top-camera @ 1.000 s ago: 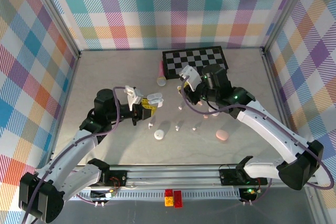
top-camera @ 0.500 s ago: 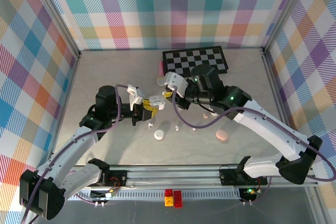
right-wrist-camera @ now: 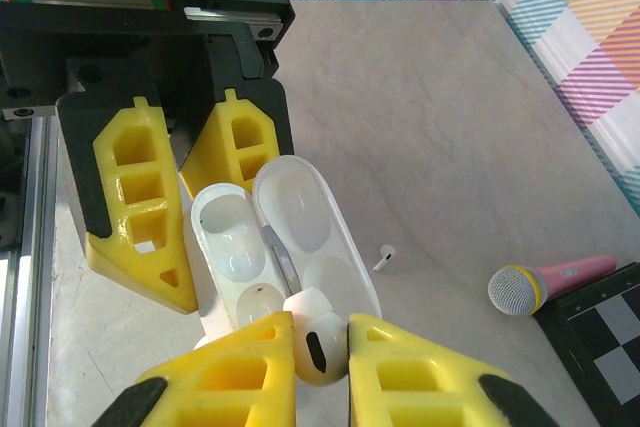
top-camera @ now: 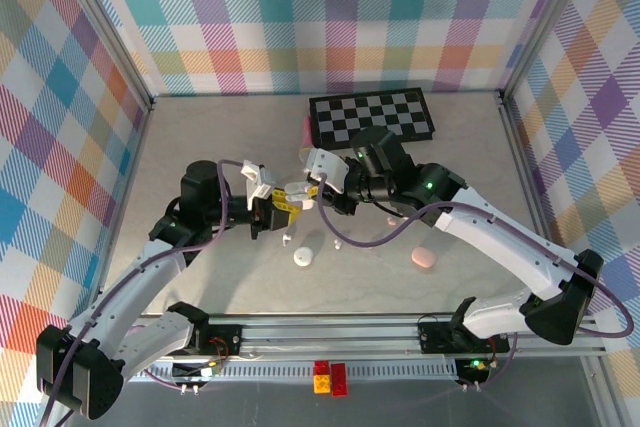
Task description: Insert the wireless bluetooth earbuds into the charging case
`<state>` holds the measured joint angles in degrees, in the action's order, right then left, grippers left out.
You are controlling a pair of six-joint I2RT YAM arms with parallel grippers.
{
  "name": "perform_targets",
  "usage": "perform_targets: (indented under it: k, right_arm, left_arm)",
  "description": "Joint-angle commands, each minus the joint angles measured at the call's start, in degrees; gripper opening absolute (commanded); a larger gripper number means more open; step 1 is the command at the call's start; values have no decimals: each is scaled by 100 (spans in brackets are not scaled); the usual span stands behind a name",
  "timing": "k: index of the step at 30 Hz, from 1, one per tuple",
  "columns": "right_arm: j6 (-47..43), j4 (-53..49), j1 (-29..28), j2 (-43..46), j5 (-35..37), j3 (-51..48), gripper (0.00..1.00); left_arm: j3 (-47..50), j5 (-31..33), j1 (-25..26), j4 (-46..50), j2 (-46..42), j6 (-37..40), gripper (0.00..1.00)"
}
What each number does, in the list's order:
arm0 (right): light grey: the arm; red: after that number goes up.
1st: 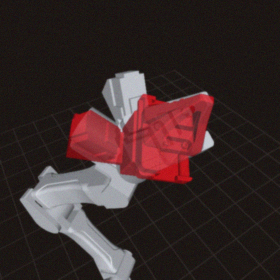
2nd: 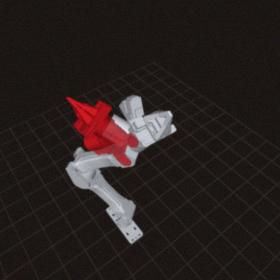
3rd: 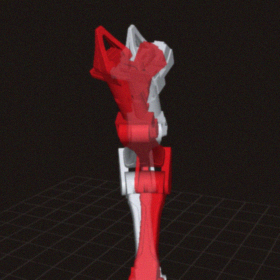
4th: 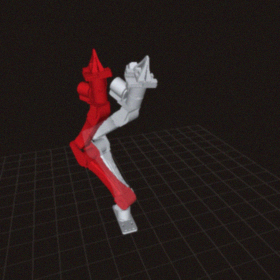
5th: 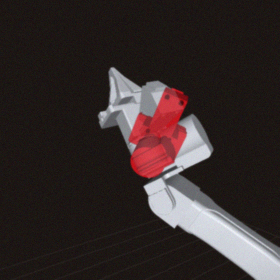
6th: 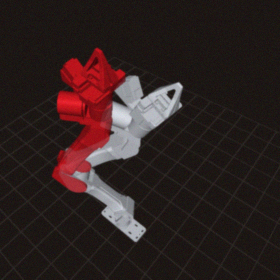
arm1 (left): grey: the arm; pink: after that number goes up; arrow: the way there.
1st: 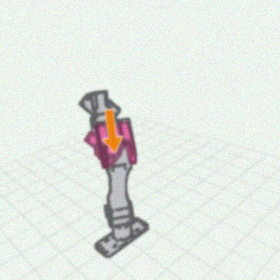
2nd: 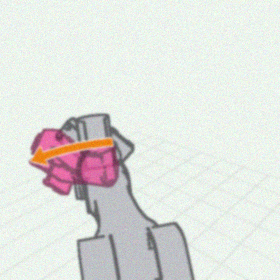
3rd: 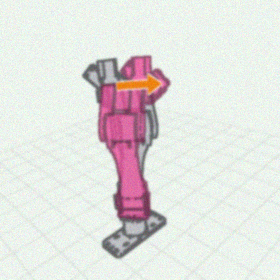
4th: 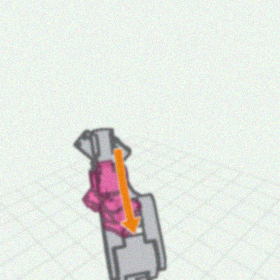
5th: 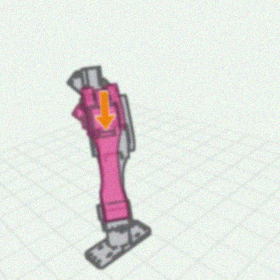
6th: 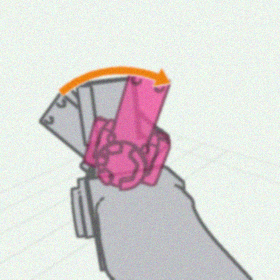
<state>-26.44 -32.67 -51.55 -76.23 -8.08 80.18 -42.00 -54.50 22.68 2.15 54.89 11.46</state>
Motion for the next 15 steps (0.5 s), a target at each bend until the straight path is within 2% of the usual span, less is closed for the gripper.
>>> perform_targets:
  k: [1, 11, 15]
  right_arm:
    - [-146, -94, -48, 2, -135, 95, 16]
    - [-122, -312, -57, -84, -606, 158, 17]
    - [-143, -389, -70, -99, -608, 198, 23]
  left_arm:
    - [-159, -214, -35, 40, -88, 92, 1]
    - [-203, -215, -35, -55, -101, -8, 1]
    - [-189, -206, -36, -51, -145, -13, 1]
